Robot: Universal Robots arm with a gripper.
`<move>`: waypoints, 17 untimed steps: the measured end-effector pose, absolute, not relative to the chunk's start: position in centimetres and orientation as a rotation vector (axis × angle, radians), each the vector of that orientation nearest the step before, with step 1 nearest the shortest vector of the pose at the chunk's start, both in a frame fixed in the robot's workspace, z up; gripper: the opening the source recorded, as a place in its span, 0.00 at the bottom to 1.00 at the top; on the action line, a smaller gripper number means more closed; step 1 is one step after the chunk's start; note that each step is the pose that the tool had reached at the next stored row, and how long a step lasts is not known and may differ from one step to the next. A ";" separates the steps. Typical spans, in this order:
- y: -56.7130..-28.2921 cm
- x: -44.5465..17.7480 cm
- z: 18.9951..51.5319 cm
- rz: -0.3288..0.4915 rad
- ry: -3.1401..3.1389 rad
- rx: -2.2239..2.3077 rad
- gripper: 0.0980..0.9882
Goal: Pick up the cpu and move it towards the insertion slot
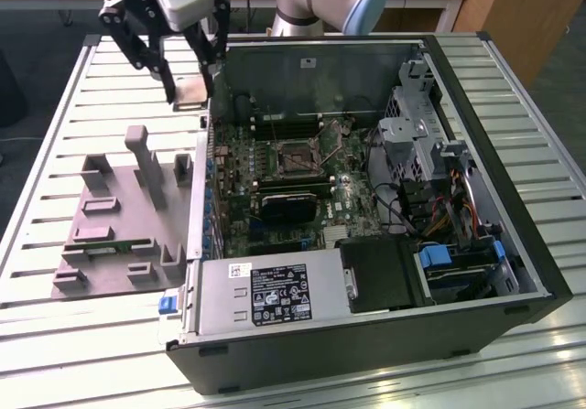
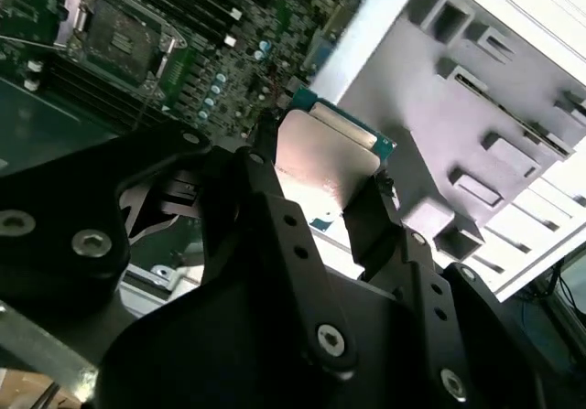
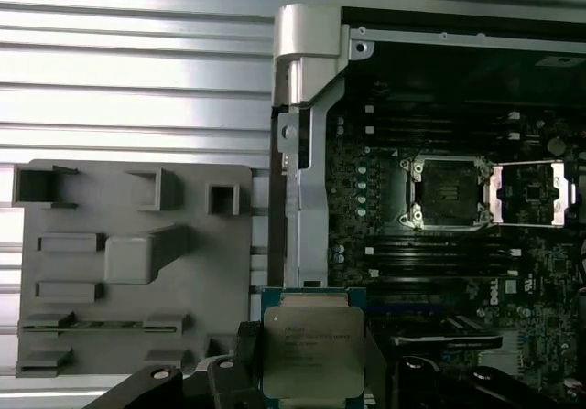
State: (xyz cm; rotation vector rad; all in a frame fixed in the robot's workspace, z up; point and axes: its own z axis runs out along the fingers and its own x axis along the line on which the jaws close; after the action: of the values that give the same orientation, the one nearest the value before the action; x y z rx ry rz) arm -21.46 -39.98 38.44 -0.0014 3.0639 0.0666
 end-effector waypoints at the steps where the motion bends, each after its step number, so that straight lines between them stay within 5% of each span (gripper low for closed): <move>1: -40.0 -21.0 38.4 0.067 3.064 -0.001 0.49; 17: -40.0 -13.7 38.4 0.067 3.068 -0.001 0.49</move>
State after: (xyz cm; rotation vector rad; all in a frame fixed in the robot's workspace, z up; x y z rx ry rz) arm -13.73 -39.98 38.44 -0.0012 3.0676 0.0667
